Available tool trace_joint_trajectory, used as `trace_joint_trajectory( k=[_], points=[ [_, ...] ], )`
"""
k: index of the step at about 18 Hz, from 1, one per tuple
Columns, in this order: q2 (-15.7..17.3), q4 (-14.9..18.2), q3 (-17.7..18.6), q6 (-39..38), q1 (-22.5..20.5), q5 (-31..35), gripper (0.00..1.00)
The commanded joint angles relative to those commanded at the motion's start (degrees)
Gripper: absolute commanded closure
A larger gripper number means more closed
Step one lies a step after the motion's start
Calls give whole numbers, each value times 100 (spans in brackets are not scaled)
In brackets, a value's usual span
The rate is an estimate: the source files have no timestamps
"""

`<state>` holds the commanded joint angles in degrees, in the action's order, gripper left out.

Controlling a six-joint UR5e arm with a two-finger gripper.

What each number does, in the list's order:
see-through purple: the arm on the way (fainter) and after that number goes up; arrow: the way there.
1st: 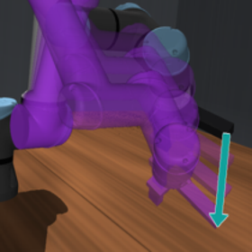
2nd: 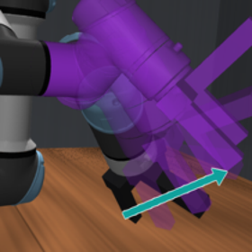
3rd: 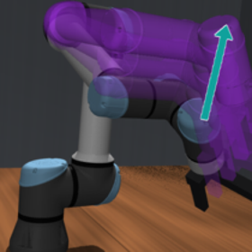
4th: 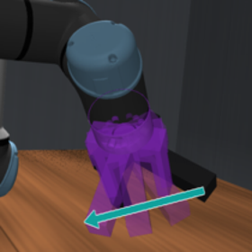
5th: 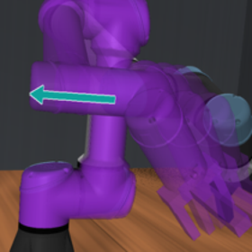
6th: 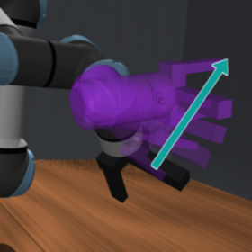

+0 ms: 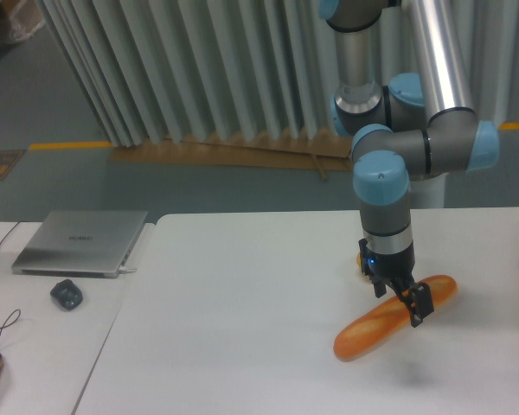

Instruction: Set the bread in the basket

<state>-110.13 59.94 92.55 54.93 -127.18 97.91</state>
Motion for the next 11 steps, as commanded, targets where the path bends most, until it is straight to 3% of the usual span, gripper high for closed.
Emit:
trace_joint_trajectory(
  k=[7, 11],
  points=[
    [-237, -18, -105, 9, 141, 0, 0],
    [-456, -184, -158, 9, 167, 0, 0]
  ],
)
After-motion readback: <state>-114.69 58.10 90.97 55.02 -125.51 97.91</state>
